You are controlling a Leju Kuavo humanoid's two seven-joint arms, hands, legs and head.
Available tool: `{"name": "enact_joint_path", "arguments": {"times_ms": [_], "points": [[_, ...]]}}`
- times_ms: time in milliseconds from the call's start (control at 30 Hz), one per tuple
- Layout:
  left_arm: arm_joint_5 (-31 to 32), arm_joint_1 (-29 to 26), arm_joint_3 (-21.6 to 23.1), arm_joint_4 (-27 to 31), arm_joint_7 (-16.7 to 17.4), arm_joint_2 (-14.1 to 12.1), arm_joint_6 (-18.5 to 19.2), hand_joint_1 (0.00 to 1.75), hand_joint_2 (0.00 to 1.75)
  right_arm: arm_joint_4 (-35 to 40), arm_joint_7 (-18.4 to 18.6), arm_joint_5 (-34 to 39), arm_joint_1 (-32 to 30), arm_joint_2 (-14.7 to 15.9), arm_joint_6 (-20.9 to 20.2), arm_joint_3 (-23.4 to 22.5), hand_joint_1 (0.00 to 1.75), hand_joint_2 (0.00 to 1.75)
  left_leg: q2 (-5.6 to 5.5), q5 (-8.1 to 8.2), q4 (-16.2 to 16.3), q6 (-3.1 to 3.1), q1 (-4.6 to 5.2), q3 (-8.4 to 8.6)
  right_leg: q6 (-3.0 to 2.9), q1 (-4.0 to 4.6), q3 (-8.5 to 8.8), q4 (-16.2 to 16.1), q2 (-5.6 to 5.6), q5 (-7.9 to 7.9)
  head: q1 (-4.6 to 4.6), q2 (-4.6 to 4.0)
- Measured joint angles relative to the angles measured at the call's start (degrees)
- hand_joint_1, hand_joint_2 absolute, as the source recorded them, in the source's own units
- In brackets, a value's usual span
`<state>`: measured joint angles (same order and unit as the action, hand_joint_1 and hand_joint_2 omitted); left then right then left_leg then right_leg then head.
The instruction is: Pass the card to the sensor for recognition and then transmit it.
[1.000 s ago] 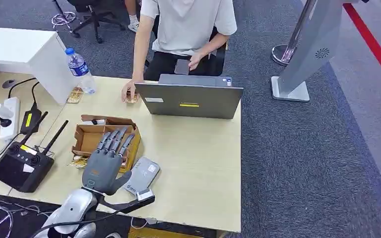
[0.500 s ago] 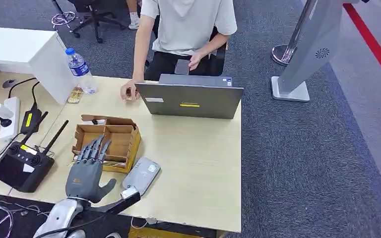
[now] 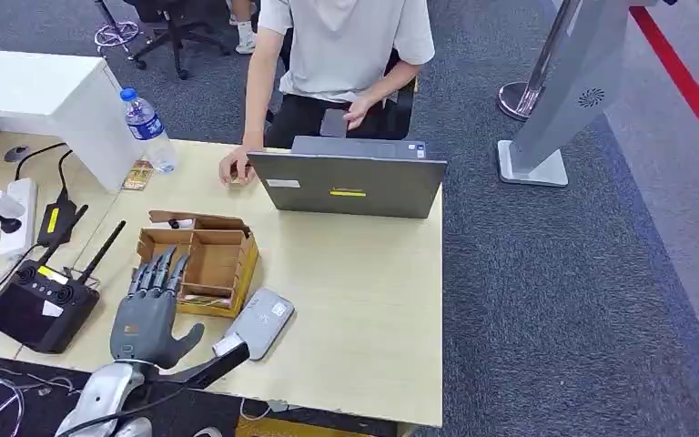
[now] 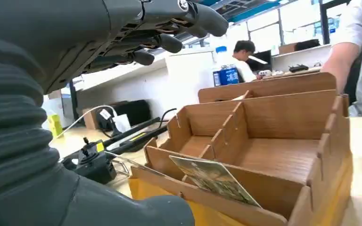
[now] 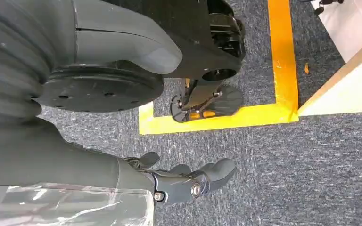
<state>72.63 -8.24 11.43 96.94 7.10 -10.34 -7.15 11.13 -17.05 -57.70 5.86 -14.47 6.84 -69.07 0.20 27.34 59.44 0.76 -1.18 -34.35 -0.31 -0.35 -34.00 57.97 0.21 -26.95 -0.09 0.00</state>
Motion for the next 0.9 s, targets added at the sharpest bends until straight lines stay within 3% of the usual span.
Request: {"name": "enact_joint_path", "arguments": {"times_ms": [400, 900], "points": [[-0.63, 2.02, -4.09, -3.28, 0.13, 0.42, 1.16, 0.00, 1.75, 0.00, 0.61, -1.55, 0.02, 0.02, -0.37, 0.46, 0.00, 1.75, 0.00, 0.00, 0.00, 0.00, 0.00, 0.00, 0.00, 0.00, 0.00, 0.00, 0.00, 0.00, 0.00, 0.00], [1.46, 8.28, -4.22, -11.63, -0.22, 2.58, 2.86, 0.00, 1.75, -0.02, 1.01, -2.88, 0.04, 0.02, -0.59, 1.62, 0.00, 1.75, 0.01, 0.00, 0.01, 0.00, 0.00, 0.01, 0.00, 0.00, -0.01, 0.00, 0.01, 0.01, 0.00, 0.00]]}}
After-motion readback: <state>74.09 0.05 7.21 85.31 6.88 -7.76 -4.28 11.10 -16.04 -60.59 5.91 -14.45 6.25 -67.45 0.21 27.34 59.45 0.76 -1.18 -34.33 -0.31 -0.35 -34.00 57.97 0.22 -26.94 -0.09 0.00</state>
